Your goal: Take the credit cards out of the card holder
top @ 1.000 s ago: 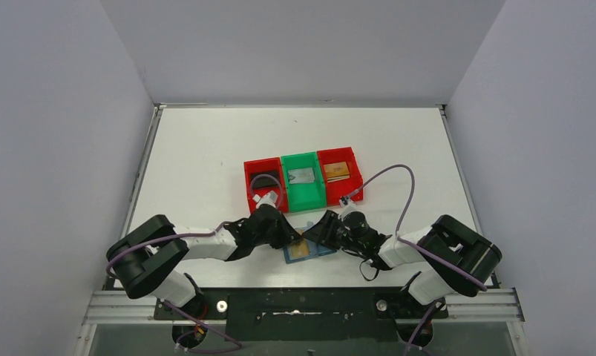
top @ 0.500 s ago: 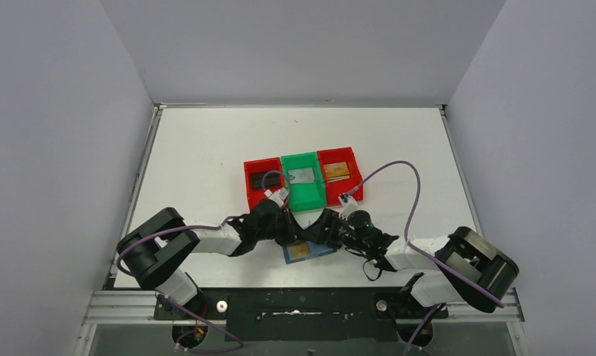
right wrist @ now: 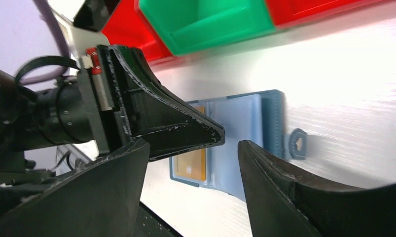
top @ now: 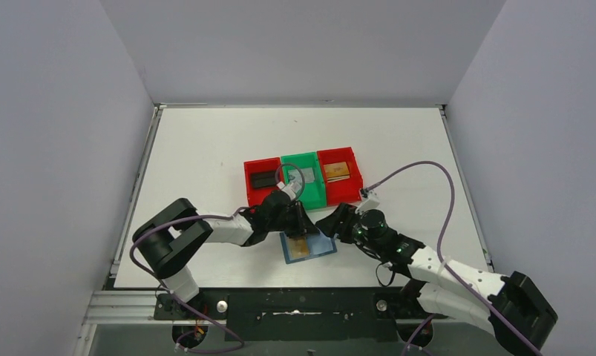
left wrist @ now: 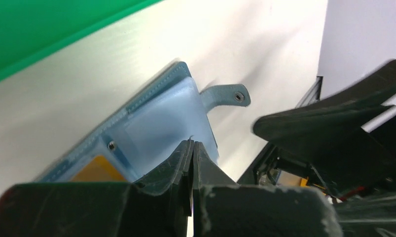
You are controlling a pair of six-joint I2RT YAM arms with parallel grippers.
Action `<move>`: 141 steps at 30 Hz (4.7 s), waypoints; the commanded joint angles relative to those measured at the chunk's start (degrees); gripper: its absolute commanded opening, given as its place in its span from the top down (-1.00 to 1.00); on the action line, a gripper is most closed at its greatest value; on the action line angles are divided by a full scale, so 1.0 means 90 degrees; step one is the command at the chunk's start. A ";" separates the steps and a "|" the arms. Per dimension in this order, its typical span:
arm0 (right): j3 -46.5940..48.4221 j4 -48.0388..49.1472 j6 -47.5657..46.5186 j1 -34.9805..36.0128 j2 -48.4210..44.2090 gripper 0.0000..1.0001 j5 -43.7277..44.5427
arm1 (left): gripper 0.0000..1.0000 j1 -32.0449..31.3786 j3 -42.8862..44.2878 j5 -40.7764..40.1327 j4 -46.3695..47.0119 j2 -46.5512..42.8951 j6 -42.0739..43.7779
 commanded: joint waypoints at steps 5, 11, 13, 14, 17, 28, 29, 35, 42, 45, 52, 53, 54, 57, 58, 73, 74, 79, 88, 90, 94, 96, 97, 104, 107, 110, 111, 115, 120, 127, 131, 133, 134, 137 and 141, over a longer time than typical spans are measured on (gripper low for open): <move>0.0127 -0.0870 -0.0027 -0.0128 -0.0786 -0.05 0.0629 | 1.00 -0.0283 0.0745 -0.0357 -0.0787 0.0334 0.0444; 0.0275 -0.0376 -0.0113 -0.0129 -0.0376 0.11 0.0060 | 1.00 -0.0349 0.0484 -0.1489 -0.1336 -0.0956 0.0425; 0.0287 -0.0156 -0.0169 -0.0135 -0.0238 0.09 -0.0120 | 0.90 -0.0340 0.0356 -0.1979 -0.1699 -0.1414 0.0399; 0.0302 -0.0071 -0.0183 -0.0128 -0.0162 0.09 -0.0200 | 0.85 -0.0328 0.0239 -0.2085 -0.1752 -0.1628 0.0386; 0.0435 0.0096 -0.0293 -0.0118 0.0081 0.08 -0.0468 | 0.56 -0.0201 -0.0272 -0.2128 -0.1789 -0.2237 0.0287; 0.1194 0.0146 -0.0603 0.0294 0.1757 0.13 -0.0905 | 0.07 -0.0024 -0.1629 -0.2113 -0.2042 -0.4160 -0.0156; 0.1222 0.0189 -0.0585 0.0319 0.1904 0.17 -0.0941 | 0.07 -0.0027 -0.1666 -0.2021 -0.1946 -0.4201 -0.0148; 0.1223 0.0531 -0.0521 0.0351 0.2532 0.27 -0.1207 | 0.07 -0.0011 -0.1533 -0.1452 -0.1644 -0.3804 0.0138; 0.1056 0.0928 -0.0341 0.0354 0.2828 0.35 -0.1364 | 0.11 -0.0032 -0.1227 -0.1138 -0.1444 -0.2961 0.0297; 0.0942 0.1018 -0.0209 0.0346 0.2907 0.37 -0.1317 | 0.14 -0.0044 -0.1175 -0.1081 -0.1338 -0.2746 0.0333; 0.0707 0.1170 0.0016 0.0349 0.3016 0.40 -0.1175 | 0.16 -0.0042 -0.0997 -0.0971 -0.1377 -0.2290 0.0494; 0.0674 0.1194 0.0040 0.0354 0.3031 0.40 -0.1169 | 0.18 -0.0040 -0.0979 -0.0948 -0.1355 -0.2222 0.0515; 0.0650 0.1226 0.0075 0.0354 0.3057 0.41 -0.1168 | 0.20 -0.0039 -0.0974 -0.0948 -0.1343 -0.2141 0.0538; 0.0530 0.1358 0.0220 0.0347 0.3058 0.43 -0.1106 | 0.24 -0.0052 -0.0979 -0.0985 -0.1360 -0.1931 0.0559; 0.0481 0.1412 0.0282 0.0341 0.3045 0.44 -0.1077 | 0.26 -0.0056 -0.0988 -0.0982 -0.1361 -0.1861 0.0561; 0.0076 0.2504 0.0754 0.0215 0.3043 0.69 -0.1407 | 0.50 -0.0350 -0.0853 -0.1687 -0.2268 -0.1627 0.0474; 0.0042 0.2624 0.0798 0.0188 0.3042 0.71 -0.1453 | 0.50 -0.0350 -0.0863 -0.1694 -0.2285 -0.1630 0.0465; -0.0055 0.2998 0.0896 0.0101 0.3060 0.95 -0.1721 | 0.51 -0.0350 -0.0896 -0.1755 -0.2319 -0.1635 0.0443; -0.0308 0.2908 0.0950 -0.0094 0.2826 1.00 -0.1624 | 0.51 -0.0350 -0.0970 -0.2029 -0.2591 -0.1847 0.0444; -0.0342 0.2888 0.0956 -0.0127 0.2799 1.00 -0.1641 | 0.50 -0.0350 -0.0992 -0.2037 -0.2581 -0.1828 0.0444; -0.0400 0.2866 0.0964 -0.0170 0.2735 1.00 -0.1658 | 0.51 -0.0350 -0.0993 -0.2010 -0.2500 -0.1705 0.0494; -0.0397 0.2867 0.0953 -0.0191 0.2722 1.00 -0.1702 | 0.51 -0.0350 -0.0931 -0.1947 -0.2497 -0.1634 0.0567; -0.0389 0.2867 0.0949 -0.0199 0.2715 1.00 -0.1755 | 0.51 -0.0350 -0.0884 -0.1932 -0.2518 -0.1591 0.0608; -0.0424 0.2636 0.0910 -0.0269 0.2482 1.00 -0.1681 | 0.54 -0.0447 -0.0517 -0.2320 -0.3178 -0.1327 0.0633; -0.0378 0.2403 0.0819 -0.0310 0.2413 1.00 -0.1634 | 0.59 -0.0535 -0.0410 -0.2623 -0.3480 -0.1340 0.0510; -0.0326 0.2351 0.0788 -0.0309 0.2450 1.00 -0.1664 | 0.60 -0.0642 -0.0368 -0.2975 -0.3489 -0.1574 0.0469; -0.0338 0.2362 0.0838 -0.0309 0.2432 1.00 -0.1637 | 0.60 -0.0649 -0.0368 -0.3038 -0.3453 -0.1636 0.0493; -0.0330 0.2169 0.0814 -0.0310 0.2272 1.00 -0.1577 | 0.60 -0.0656 -0.0173 -0.3286 -0.3667 -0.1518 0.0478; -0.0178 0.1905 0.0626 -0.0312 0.2405 1.00 -0.1531 | 0.47 -0.0759 0.0134 -0.3447 -0.3465 -0.1733 0.0668; -0.0315 0.2261 0.0907 -0.0313 0.2694 1.00 -0.1419 | 0.30 -0.0763 0.0557 -0.3116 -0.2820 -0.1801 0.1037; -0.0277 0.2190 0.0880 -0.0309 0.2714 1.00 -0.1400 | 0.27 -0.0760 0.0233 -0.2276 -0.1906 -0.1600 0.1094; -0.0283 0.2182 0.0879 -0.0314 0.2698 1.00 -0.1377 | 0.27 -0.0760 0.0208 -0.2318 -0.2150 -0.1403 0.0949; -0.0293 0.2172 0.0883 -0.0310 0.2676 1.00 -0.1358 | 0.29 -0.0763 0.0208 -0.2402 -0.2332 -0.1321 0.0846; -0.0287 0.2084 0.0893 -0.0309 0.2638 1.00 -0.1320 | 0.30 -0.0770 -0.0040 -0.2525 -0.2585 -0.1183 0.0659; -0.0248 0.1930 0.0850 -0.0309 0.2537 1.00 -0.1281 | 0.31 -0.0772 -0.0130 -0.2735 -0.3212 -0.1099 0.0510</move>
